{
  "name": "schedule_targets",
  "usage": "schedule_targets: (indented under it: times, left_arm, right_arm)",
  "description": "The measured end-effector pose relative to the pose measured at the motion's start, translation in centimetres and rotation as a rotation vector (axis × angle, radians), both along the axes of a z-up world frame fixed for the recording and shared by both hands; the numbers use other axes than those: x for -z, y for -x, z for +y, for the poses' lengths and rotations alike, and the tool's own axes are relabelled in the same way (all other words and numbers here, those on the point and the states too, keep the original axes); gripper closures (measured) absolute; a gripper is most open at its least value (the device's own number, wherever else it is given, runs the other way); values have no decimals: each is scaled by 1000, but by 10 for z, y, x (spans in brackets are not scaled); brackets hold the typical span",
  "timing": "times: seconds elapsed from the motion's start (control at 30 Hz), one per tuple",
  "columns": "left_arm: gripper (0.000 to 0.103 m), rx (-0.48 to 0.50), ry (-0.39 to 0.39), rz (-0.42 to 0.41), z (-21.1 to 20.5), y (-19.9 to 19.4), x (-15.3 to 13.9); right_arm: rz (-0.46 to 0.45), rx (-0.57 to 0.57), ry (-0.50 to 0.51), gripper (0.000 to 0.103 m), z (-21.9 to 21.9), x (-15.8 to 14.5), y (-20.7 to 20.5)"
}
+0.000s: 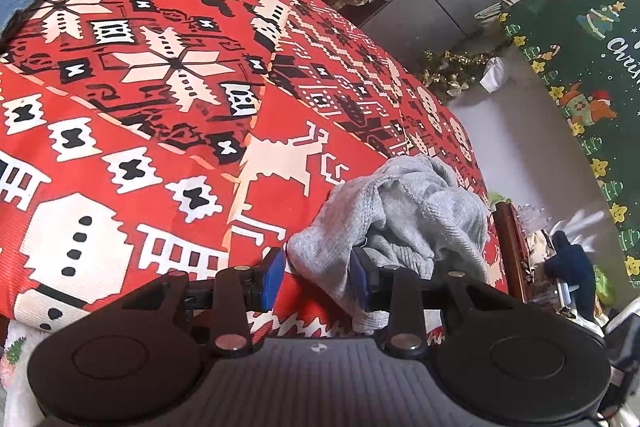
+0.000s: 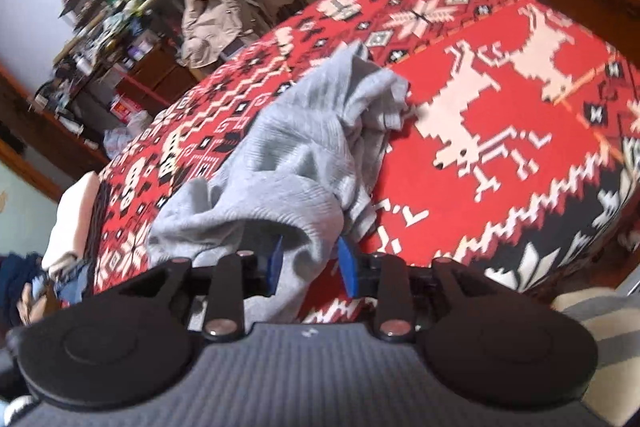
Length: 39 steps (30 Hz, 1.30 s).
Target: Fold clothes
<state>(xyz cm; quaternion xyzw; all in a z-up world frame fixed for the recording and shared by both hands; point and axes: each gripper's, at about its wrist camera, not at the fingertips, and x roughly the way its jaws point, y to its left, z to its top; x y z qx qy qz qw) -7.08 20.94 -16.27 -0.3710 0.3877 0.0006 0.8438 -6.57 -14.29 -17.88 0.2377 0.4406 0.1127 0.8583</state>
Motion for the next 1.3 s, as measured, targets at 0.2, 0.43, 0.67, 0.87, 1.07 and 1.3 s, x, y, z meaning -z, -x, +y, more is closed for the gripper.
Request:
schedule_targets:
  times: [0.2,0.43,0.67,0.87,1.07,1.3]
  left_arm:
    - [65,-6,-2,-11,4,-2,-2]
    - [65,4,64,-3,14,-2,2]
    - [66,148,-21,-15,-21,-5,-5]
    - [67,142,-30,-3,-32,-17,2]
    - [98,122,-55,-55,-30,-26,-8]
    - [87,98,-34,-85,-22,-25,-18]
  right_arm:
    - [4,32,76,96,4,6,-5]
    - [-71,117,115,96,-26,-15,-5]
    - [-86,161,121,96,-48,-22,-12]
    - [-90,197,111,97,-61,-23,-12]
    - [-115,228,118,97,-73,-29,-11]
    - [-136,231,140,97,-75,-33,-8]
